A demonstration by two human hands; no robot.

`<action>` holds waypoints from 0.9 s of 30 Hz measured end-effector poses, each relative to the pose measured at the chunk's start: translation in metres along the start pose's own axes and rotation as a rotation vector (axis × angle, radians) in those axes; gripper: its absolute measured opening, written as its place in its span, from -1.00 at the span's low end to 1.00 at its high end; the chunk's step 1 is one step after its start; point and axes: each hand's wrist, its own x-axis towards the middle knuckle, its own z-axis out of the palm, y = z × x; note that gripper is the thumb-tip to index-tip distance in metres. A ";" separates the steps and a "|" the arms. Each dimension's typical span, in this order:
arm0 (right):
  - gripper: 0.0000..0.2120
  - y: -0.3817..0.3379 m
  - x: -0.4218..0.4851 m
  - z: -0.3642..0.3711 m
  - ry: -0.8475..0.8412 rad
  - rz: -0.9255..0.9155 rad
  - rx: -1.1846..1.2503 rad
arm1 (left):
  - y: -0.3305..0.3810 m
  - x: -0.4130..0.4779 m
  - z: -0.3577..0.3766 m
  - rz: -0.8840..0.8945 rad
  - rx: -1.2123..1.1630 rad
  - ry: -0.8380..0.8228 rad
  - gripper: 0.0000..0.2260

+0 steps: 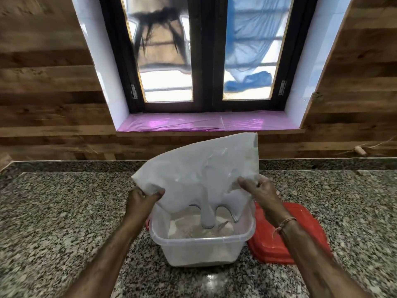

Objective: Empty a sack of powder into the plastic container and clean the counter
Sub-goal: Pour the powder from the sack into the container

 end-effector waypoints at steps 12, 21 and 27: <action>-0.56 -0.008 -0.001 -0.006 0.058 -0.300 -0.738 | 0.000 0.019 0.008 -0.001 0.011 0.127 -0.82; -0.57 0.023 -0.002 0.020 0.113 -0.338 -0.776 | -0.002 0.016 0.007 0.031 -0.037 0.063 -0.83; -0.77 -0.017 0.007 0.005 -0.092 0.022 0.122 | -0.002 0.014 -0.002 0.006 -0.172 -0.005 -0.83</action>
